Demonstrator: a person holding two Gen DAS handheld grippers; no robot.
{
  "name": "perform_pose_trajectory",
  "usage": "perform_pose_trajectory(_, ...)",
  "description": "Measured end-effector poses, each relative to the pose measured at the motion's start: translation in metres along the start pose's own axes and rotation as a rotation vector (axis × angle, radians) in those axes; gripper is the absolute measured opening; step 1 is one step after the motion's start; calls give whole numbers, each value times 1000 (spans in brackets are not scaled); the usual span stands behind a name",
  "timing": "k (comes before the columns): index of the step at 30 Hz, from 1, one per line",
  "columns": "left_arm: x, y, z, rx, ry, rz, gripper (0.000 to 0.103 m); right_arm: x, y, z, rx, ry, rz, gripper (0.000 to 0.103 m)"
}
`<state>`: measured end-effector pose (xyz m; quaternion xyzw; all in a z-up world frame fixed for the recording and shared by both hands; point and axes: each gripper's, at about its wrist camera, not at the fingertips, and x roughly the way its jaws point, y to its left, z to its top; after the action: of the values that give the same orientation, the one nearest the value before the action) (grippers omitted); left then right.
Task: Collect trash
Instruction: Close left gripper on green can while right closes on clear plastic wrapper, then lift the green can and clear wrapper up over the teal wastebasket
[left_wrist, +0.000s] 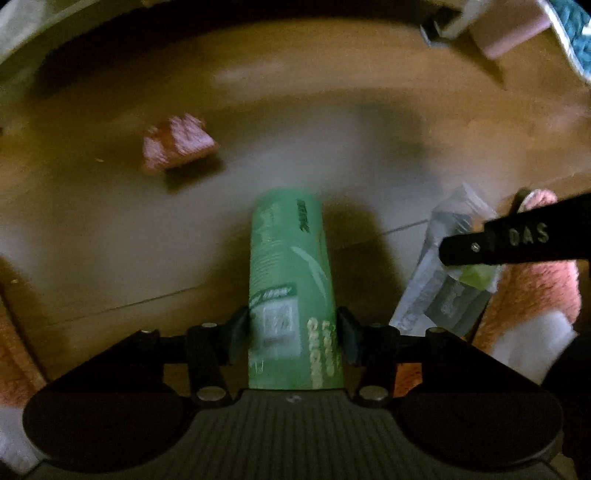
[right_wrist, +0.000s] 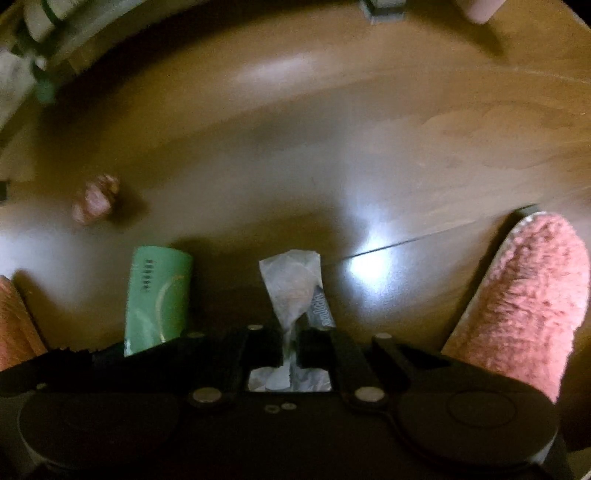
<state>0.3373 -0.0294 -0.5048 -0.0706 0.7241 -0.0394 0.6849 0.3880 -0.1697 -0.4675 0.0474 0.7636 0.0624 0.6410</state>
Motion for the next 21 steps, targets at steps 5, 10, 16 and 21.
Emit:
perform_pose_trajectory(5, -49, 5, -2, -51, -59, -6, 48, -47, 3, -9, 11, -71, 26, 5)
perform_pose_trajectory(10, -93, 18, -16, -144, -93, -33, 48, -98, 20, -30, -14, -170, 57, 5)
perform_pose_trajectory(16, -167, 30, -42, -213, -162, -40, 48, -147, 21, -54, -24, -250, 120, 5)
perform_pose_trajectory(21, -236, 35, -62, -264, -262, -79, 48, -202, 29, -83, -75, -334, 196, 5)
